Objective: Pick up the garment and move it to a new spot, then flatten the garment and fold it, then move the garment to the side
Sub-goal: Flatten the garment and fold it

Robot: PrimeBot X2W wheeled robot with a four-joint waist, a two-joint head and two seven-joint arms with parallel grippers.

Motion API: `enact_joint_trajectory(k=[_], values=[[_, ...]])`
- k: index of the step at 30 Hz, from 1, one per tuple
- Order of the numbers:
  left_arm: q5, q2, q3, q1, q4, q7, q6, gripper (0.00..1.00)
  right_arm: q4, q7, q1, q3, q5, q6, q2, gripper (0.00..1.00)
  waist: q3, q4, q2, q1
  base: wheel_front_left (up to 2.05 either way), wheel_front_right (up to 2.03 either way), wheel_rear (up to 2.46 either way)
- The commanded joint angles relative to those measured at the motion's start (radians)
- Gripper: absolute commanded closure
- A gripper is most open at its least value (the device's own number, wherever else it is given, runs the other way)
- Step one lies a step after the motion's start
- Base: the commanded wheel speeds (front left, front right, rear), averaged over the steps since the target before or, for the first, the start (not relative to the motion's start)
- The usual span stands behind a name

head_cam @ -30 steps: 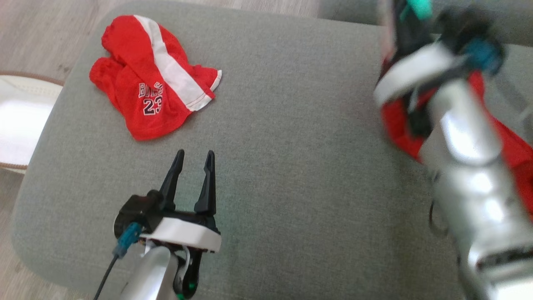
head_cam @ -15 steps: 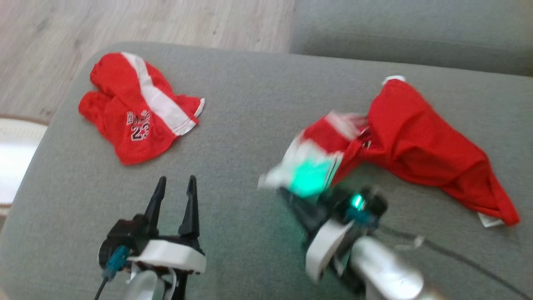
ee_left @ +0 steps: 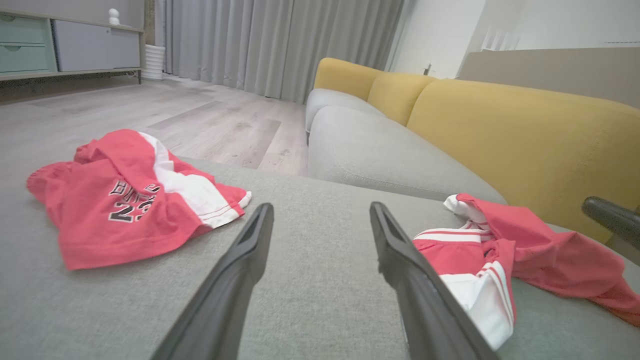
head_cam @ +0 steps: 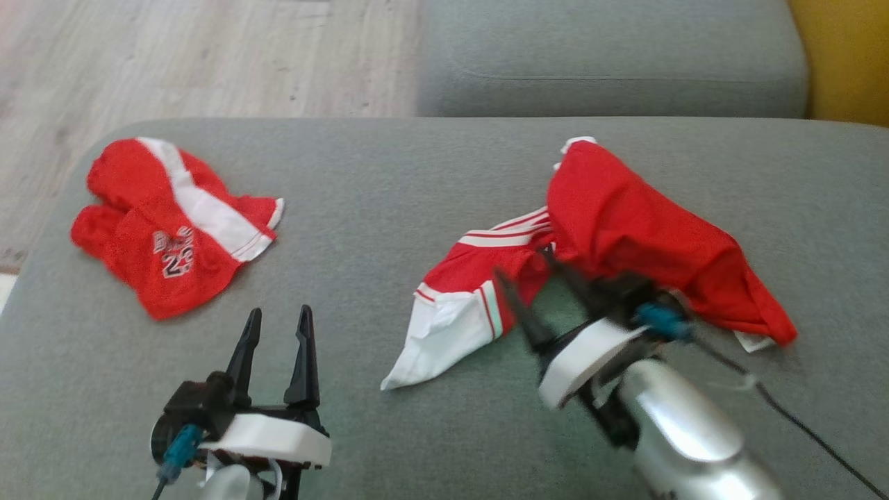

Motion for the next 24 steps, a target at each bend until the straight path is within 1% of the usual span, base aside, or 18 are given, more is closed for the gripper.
enact_joint_trajectory(k=[1, 5, 8, 12, 15, 17, 24], values=[[0.006, 0.004, 0.037, -0.018, -0.042, -0.008, -0.001, 0.0, -0.033, -0.022, -0.032, -0.057, -0.028, 0.007, 0.018, 0.0, -0.007, -0.025, 0.0, 0.0001, 0.0, 0.0, 0.0], [-0.002, 0.004, 0.035, -0.016, -0.069, -0.008, -0.001, 0.0, -0.066, -0.03, 0.001, -0.232, -0.1, 0.007, 0.018, 0.0, -0.011, -0.052, 0.0, 0.0001, 0.0, 0.0, 0.0], [-0.009, 0.004, 0.024, -0.016, -0.097, -0.008, -0.002, 0.0, -0.135, -0.031, 0.053, -0.374, -0.164, 0.007, 0.017, 0.0, -0.005, -0.071, 0.0, 0.0001, 0.0, 0.0, 0.0], [-0.013, 0.004, 0.009, -0.024, -0.134, -0.008, -0.006, 0.0, -0.236, -0.031, 0.137, -0.496, -0.217, 0.007, 0.017, 0.0, 0.019, -0.095, 0.0, 0.0001, 0.0, 0.0, 0.0], [-0.015, 0.004, 0.003, -0.028, -0.145, -0.008, -0.007, 0.0, -0.276, -0.031, 0.175, -0.535, -0.231, 0.007, 0.018, 0.0, 0.028, -0.104, 0.0, 0.0001, 0.0, 0.0, 0.0], [-0.017, 0.004, -0.006, -0.03, -0.153, -0.008, -0.007, 0.0, -0.319, -0.031, 0.219, -0.569, -0.209, 0.007, 0.018, 0.0, 0.039, -0.117, 0.0, 0.0001, 0.0, 0.0, 0.0], [-0.013, 0.004, -0.021, -0.034, -0.149, -0.008, -0.008, 0.0, -0.35, -0.031, 0.249, -0.572, -0.188, 0.007, 0.018, 0.0, 0.051, -0.133, 0.0, 0.0001, 0.0, 0.0, 0.0]])
